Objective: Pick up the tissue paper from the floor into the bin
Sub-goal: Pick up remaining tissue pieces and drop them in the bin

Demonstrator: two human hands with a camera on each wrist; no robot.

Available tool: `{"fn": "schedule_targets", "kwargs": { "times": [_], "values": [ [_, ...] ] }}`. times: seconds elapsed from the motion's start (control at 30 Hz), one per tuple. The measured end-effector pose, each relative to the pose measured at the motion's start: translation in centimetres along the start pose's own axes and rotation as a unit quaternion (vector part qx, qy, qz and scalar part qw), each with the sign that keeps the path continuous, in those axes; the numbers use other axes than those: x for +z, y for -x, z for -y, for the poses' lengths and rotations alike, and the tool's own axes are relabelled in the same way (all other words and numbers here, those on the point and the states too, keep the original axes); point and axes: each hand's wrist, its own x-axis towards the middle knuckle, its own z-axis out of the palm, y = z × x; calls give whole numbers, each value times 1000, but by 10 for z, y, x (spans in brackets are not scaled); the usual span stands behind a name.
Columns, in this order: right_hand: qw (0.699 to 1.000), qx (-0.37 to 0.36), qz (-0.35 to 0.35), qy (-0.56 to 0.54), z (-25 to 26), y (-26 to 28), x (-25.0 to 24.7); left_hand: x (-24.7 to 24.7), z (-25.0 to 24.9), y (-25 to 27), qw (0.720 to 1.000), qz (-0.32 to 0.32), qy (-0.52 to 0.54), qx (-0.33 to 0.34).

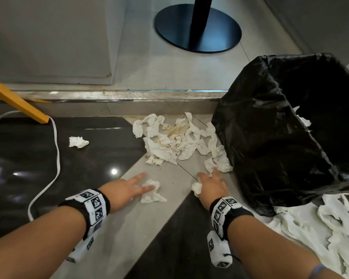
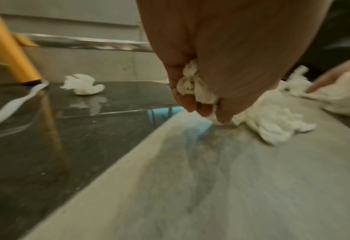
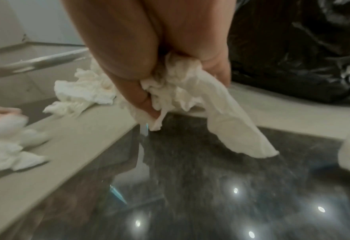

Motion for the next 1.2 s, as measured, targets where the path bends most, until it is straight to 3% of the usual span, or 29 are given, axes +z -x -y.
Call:
{"fn": "schedule_targets", "kwargs": {
  "times": [0.07,0.17,0.27,0.33,0.43,0.5,0.57,0.63,0.8,0.9,1.0,1.07,1.13,1.2],
  "values": [
    [998,-47,31,16,3,1,5,7,-6,-5,999,29,-18,8],
    [992,-113,43,20,14,0,7,10,-10,-5,998,19,-50,17],
    [991,-129,27,2,29,-5,0,10,-11,-4,996,23,-85,24],
    [991,-135,20,-8,41,-7,-4,16,-6,-3,998,29,-49,-14],
    [990,-142,8,-14,50,-7,-4,11,16,0,995,-21,16,-91],
    [990,-138,-8,-14,54,-5,-3,-4,42,3,971,-113,94,-190],
    [991,-133,-17,-19,53,-4,-1,-22,78,6,919,-230,169,-274],
    [990,-139,-17,-26,50,-1,-2,-33,115,6,873,-282,228,-326],
    [989,-141,-7,-40,35,4,-18,-22,171,-15,897,-114,230,-360],
    [989,-117,-29,-84,43,4,-53,-1,159,-24,895,-121,185,-388],
    [974,-126,-141,-128,67,-1,-118,16,145,-18,913,-98,139,-372],
    [936,-165,-278,-138,80,13,-182,19,145,-8,913,-80,135,-377],
    [853,-207,-424,-224,80,40,-249,15,144,4,909,-80,139,-385],
    [760,-232,-525,-305,63,69,-301,7,142,16,902,-104,154,-389]
  ]
}}
